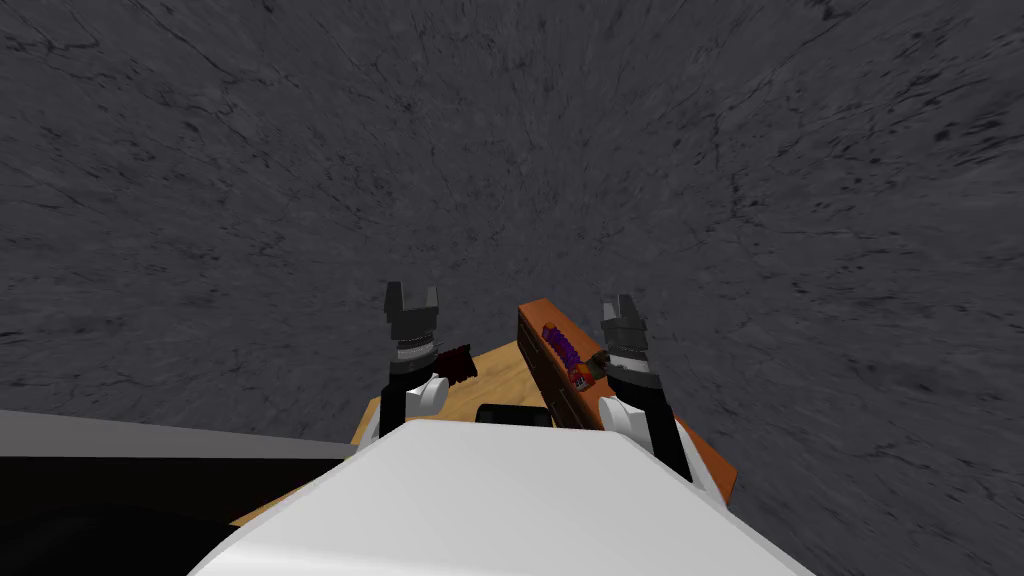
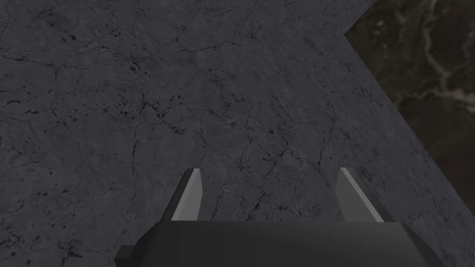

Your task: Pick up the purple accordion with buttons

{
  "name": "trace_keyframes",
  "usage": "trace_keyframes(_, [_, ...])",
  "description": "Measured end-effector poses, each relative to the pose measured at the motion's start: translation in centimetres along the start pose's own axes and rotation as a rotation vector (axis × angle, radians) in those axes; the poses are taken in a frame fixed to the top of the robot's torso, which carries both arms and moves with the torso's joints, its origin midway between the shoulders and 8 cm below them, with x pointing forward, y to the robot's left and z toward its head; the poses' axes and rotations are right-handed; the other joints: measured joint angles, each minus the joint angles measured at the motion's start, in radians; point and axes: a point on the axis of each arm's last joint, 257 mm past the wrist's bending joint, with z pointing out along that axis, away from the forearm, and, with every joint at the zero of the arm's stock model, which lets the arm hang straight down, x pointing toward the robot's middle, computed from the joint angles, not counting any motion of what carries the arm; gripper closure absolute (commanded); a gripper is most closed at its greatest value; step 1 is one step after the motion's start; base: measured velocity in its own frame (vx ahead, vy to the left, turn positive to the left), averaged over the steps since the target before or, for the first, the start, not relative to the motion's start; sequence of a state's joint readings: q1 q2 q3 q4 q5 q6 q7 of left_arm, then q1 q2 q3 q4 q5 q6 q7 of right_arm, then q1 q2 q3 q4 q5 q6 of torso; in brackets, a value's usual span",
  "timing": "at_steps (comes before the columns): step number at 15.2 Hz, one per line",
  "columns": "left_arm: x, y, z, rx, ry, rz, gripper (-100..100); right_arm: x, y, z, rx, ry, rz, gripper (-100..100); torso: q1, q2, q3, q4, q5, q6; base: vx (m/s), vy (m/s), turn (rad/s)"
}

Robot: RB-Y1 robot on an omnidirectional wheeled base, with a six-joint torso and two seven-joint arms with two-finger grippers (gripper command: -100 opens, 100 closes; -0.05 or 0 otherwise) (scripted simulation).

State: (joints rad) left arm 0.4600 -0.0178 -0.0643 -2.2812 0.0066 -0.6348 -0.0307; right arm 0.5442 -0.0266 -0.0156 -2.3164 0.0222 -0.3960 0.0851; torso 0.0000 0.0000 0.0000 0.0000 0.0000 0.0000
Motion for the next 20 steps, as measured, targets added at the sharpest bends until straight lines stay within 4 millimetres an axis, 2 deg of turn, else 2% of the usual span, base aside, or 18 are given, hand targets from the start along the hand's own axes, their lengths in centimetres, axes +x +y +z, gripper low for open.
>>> trace_keyframes(8, [0.0,0.0,0.0,0.000,0.000,0.000,0,2.2,-2.2,-0.3,0.048,0.151,-0.080,-100,-0.002,0.000,0.000,0.000,0.000,0.000,0.000,-0.015,0.052])
trace_keyframes(20, [0.0,0.0,0.0,0.000,0.000,0.000,0,4.8,-8.6,-2.6,0.182,0.400,-0.247,-100,-0.001,-0.001,-0.001,0.000,0.000,0.000,0.004,-0.014,0.072])
